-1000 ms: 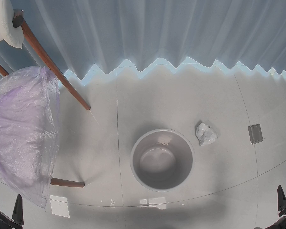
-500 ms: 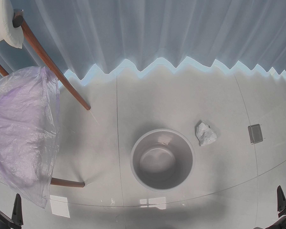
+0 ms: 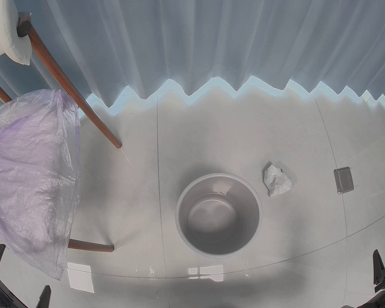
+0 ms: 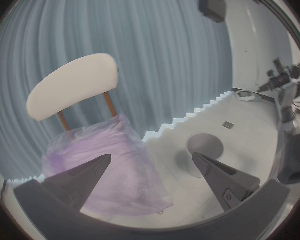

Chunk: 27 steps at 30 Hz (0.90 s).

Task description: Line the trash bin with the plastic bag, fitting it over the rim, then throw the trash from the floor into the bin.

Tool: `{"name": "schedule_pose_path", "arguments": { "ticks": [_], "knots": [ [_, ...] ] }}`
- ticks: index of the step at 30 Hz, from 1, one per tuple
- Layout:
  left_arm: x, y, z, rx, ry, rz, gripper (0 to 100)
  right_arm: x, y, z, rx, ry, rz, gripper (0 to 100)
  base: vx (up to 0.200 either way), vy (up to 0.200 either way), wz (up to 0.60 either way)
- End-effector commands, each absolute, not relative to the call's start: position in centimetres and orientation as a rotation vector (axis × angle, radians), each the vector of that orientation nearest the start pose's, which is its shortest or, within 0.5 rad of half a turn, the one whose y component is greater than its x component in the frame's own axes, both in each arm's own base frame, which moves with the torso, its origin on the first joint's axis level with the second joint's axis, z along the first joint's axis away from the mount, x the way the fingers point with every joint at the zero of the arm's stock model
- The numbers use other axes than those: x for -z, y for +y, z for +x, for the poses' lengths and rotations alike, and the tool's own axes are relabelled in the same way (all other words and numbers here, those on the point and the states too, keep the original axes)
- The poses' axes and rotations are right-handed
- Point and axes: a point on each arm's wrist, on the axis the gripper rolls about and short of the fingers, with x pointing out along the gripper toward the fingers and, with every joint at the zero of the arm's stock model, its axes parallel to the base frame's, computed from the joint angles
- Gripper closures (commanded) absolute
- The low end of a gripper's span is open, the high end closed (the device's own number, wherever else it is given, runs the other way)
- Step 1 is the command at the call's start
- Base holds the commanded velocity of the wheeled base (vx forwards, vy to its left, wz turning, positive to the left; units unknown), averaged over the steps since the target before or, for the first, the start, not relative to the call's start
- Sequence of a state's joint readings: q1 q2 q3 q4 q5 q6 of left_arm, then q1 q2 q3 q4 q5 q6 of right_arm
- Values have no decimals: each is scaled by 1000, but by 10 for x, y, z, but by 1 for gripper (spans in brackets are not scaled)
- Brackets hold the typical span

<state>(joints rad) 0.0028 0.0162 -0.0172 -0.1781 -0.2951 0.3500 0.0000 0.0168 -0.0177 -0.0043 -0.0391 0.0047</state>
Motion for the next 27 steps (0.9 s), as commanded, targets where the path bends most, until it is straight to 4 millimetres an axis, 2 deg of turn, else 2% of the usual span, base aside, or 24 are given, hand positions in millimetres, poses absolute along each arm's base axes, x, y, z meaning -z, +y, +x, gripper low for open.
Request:
{"name": "schedule_pose_path", "arguments": {
  "ticks": [1, 7, 10, 14, 22, 27],
  "knots": [
    [-93, -9, -26, 353, -255, 467, 0, -76, -1, -23, 38, -5, 6, 0, 0, 0, 0],
    [-94, -10, -27, 395, -285, 514, 0, -76, -1, -23, 38, -5, 5, 0, 0, 0, 0],
    [-92, -10, -27, 391, -302, 643, 0, -76, -1, -23, 40, -5, 6, 0, 0, 0, 0],
    [-85, -12, -27, 497, -321, 824, 0, -76, -1, -23, 41, -5, 6, 0, 0, 0, 0],
    [-87, -11, -26, 440, -321, 832, 0, -76, -1, -23, 38, -5, 6, 0, 0, 0, 0],
    [-101, -10, -29, 364, -378, 799, 0, -76, -1, -23, 38, -5, 6, 0, 0, 0, 0]
  ]
}}
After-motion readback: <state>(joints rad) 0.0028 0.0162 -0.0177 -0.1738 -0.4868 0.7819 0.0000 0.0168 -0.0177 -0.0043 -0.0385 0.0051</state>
